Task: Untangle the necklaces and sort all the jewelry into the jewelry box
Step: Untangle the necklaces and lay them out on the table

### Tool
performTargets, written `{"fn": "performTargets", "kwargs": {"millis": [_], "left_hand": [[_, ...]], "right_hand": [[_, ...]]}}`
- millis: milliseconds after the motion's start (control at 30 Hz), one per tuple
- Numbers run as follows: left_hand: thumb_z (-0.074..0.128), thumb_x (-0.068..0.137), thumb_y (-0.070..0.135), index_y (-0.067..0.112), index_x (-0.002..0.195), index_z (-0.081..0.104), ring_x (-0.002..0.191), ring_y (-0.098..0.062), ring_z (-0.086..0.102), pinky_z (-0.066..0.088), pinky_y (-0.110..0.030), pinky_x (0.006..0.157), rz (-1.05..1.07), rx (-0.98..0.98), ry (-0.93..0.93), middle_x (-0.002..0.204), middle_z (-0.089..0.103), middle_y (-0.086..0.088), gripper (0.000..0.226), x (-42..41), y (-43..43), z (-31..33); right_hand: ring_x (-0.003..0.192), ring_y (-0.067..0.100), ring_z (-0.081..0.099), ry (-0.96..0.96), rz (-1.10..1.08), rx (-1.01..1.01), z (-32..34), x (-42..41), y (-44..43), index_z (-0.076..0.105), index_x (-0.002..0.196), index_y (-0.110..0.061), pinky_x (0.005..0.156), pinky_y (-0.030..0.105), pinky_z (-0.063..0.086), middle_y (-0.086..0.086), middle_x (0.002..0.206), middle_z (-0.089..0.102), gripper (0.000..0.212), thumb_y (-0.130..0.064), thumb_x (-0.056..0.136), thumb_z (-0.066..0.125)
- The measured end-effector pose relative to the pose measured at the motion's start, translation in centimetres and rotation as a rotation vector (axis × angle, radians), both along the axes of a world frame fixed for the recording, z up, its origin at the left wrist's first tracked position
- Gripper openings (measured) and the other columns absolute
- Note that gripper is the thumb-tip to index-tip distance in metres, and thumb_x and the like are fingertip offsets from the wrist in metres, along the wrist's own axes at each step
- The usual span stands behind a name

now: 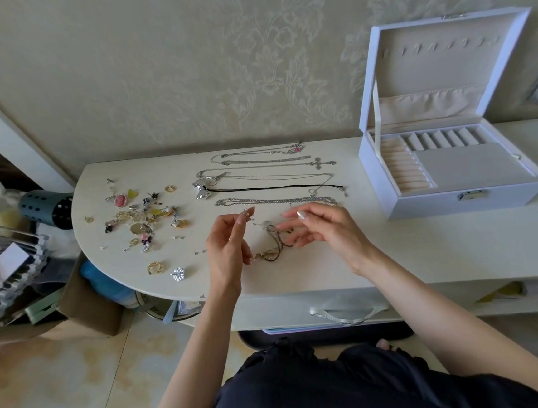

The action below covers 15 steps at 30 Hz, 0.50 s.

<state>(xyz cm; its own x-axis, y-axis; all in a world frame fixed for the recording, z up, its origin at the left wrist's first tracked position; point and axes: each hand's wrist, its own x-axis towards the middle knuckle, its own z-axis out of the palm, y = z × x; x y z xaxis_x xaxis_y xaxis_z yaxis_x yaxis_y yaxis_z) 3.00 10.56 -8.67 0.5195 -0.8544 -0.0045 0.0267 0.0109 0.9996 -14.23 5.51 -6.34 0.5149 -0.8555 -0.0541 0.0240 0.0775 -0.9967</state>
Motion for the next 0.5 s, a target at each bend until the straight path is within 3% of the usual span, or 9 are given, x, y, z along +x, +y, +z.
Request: {"fn": "performTargets", "kwargs": {"millis": [67,167,267,367,500], "left_hand": [[0.052,0.096,0.017,0.004,0.088,0.052,0.035,-0.01,0.037,0.031,-0.019,0.037,0.004,0.014,0.008,0.105,0.071,0.006,0.015,0.0,0.1,-0.1],[0.05,0.096,0.016,0.001,0.092,0.052,0.035,-0.011,0.038,0.032,-0.019,0.037,0.015,0.026,0.015,0.103,0.072,0.006,0.016,0.1,0.2,-0.1],[0.048,0.096,0.014,0.004,0.087,0.051,0.035,-0.011,0.038,0.032,-0.018,0.036,0.029,0.022,0.028,0.097,0.073,0.007,0.014,0.1,0.2,-0.1],[0.05,0.096,0.016,0.01,0.08,0.049,0.034,-0.01,0.038,0.032,-0.019,0.036,0.057,0.029,0.032,0.079,0.072,0.011,0.017,0.2,0.3,-0.1],[0.064,0.088,0.02,0.013,0.073,0.045,0.044,-0.007,0.045,0.034,-0.025,0.037,0.076,0.064,0.026,0.099,0.072,0.007,0.025,0.3,0.2,-0.2]], "right_hand": [[0.069,0.018,0.068,0.098,-0.075,-0.063,-0.7,0.3,-0.1,0.064,0.105,-0.007,0.062,0.028,0.051,0.01,0.091,0.072,0.024,-0.002,0.097,0.042],[0.058,0.0,0.056,0.407,-0.303,-0.281,-2.7,0.7,-0.5,0.068,0.092,-0.017,0.06,0.019,0.043,-0.006,0.08,0.065,0.025,0.002,0.089,0.053],[0.07,0.008,0.053,0.663,-0.233,-0.438,-3.7,1.3,-0.6,0.069,0.102,-0.023,0.072,0.026,0.044,-0.007,0.086,0.055,0.019,-0.013,0.087,0.061],[0.085,0.016,0.06,0.884,-0.122,-0.53,-3.5,2.2,-0.6,0.062,0.115,-0.03,0.076,0.028,0.046,-0.005,0.101,0.054,0.024,-0.033,0.092,0.056],[0.085,0.024,0.061,0.984,-0.109,-0.637,-3.4,2.7,-0.7,0.057,0.106,-0.025,0.07,0.031,0.046,-0.001,0.101,0.053,0.018,-0.034,0.091,0.055]]}}
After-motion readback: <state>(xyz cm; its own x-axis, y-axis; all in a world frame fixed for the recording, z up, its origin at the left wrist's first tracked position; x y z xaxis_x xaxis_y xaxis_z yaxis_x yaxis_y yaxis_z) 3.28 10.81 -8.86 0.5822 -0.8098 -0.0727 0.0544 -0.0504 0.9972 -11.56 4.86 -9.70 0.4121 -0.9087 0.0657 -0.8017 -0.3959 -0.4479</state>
